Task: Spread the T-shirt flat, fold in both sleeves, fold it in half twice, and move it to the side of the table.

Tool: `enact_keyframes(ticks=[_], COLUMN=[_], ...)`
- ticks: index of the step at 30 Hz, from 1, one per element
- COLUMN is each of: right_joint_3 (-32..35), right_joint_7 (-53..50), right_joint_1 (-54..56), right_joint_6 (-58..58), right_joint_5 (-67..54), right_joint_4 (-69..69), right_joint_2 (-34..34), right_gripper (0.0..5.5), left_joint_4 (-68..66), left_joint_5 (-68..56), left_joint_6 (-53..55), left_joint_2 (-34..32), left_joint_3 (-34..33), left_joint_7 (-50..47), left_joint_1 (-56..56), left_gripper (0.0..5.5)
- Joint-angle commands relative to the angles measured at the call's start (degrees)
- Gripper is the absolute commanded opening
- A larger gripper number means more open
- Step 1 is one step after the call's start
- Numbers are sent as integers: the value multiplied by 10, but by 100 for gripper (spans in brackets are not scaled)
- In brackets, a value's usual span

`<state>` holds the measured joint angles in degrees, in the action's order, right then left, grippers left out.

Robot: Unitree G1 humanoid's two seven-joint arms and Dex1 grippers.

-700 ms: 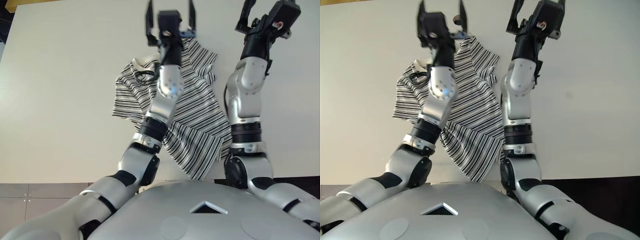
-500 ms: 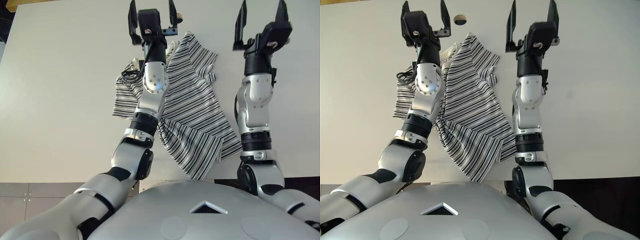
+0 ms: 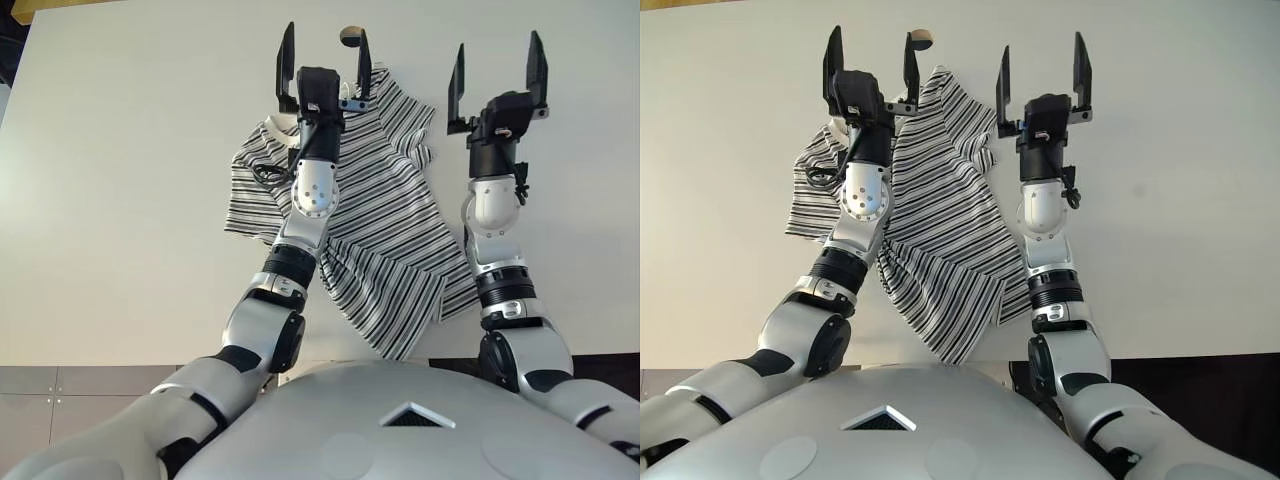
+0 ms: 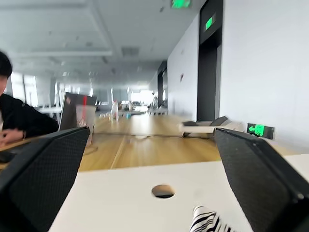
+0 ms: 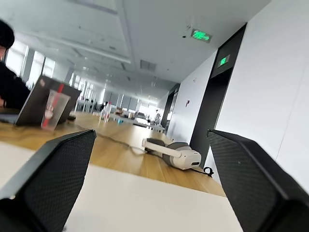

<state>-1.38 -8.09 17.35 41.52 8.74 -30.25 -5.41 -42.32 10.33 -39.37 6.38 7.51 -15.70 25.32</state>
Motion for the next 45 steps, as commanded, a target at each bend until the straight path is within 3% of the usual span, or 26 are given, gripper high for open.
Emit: enact_keyframes(ticks=[1,7,10,15,21,27,32,38,45], right_joint_3=[6,-3,-18,-123,-259,-307,-280,-223,-185], right_joint_7=[15,-19,-4,118,194,175,164,79,36], right_joint_1=[8,13,48,186,283,309,290,180,137], right_joint_6=[23,-6,-73,-152,-157,-185,-183,-145,-139], right_joint_5=[-22,51,122,243,340,363,322,263,222], right_joint_4=[-22,-9,-4,-101,-272,-403,-435,-386,-262], right_joint_2=[5,-14,-64,-146,-132,-109,-162,-270,-264], right_gripper=[427,427,427,427,427,427,427,427,427], left_joint_4=[-34,-57,-31,7,47,51,85,113,98], left_joint_5=[23,29,1,-18,-19,-13,-14,31,157], left_joint_6=[-27,-54,-73,-93,-92,-88,-79,-34,-6], left_joint_2=[-3,-3,-3,-19,-9,-6,-13,-64,-154], left_joint_3=[-1,-11,-27,-53,-57,-59,-66,-59,-17], left_joint_7=[-22,-36,-19,-15,-8,-11,-5,10,12], left_joint_1=[3,13,17,36,46,59,56,42,22], left_gripper=[474,474,474,474,474,474,474,474,474])
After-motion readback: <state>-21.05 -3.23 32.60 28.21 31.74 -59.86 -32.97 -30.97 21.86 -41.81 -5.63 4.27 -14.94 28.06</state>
